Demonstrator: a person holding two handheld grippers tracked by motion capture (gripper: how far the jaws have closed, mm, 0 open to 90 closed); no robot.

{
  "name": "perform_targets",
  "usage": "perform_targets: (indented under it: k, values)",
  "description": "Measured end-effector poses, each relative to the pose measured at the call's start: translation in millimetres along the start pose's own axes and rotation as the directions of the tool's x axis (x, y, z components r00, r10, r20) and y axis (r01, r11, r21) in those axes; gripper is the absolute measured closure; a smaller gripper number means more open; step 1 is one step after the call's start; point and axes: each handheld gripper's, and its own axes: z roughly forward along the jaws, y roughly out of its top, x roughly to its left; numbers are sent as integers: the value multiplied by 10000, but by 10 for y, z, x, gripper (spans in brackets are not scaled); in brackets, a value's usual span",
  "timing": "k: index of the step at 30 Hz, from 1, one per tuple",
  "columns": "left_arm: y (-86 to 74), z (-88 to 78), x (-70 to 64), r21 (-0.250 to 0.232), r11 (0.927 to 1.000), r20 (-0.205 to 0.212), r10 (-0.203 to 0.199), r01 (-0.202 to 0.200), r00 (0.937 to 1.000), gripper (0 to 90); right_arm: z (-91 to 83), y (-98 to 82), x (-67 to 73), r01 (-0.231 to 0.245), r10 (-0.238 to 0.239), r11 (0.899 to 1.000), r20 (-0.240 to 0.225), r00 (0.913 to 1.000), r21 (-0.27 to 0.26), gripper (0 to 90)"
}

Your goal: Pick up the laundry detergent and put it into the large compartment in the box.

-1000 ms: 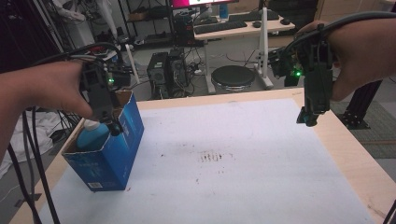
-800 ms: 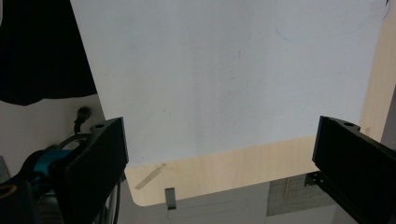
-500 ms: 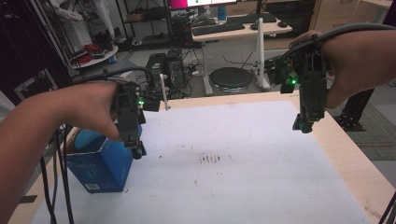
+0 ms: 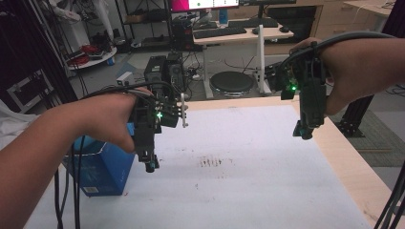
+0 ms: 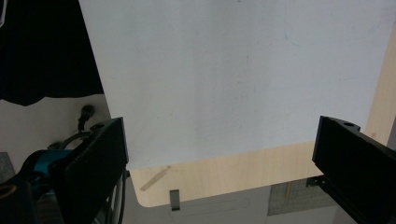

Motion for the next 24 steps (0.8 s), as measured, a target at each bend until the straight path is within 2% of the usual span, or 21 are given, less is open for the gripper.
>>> perform_targets:
  k: [9,15,18,24]
  values:
    - [-19,-142,44,-271,9996,-17,4,-5,10000,17,-43,-11,-5,0,0,10000,89,10000,-71,24]
    - [-43,-213,87,-417,9991,-32,-116,115,9999,17,-18,-13,-39,-83,83,10000,-17,10000,-35,24]
    - [-53,-222,103,-476,9985,44,-250,252,9997,17,-16,1,-57,-58,58,10000,-40,10000,-59,24]
    - [-53,-210,129,-364,9990,25,-256,256,9997,17,-7,46,-73,22,-22,10000,-61,10000,-17,24]
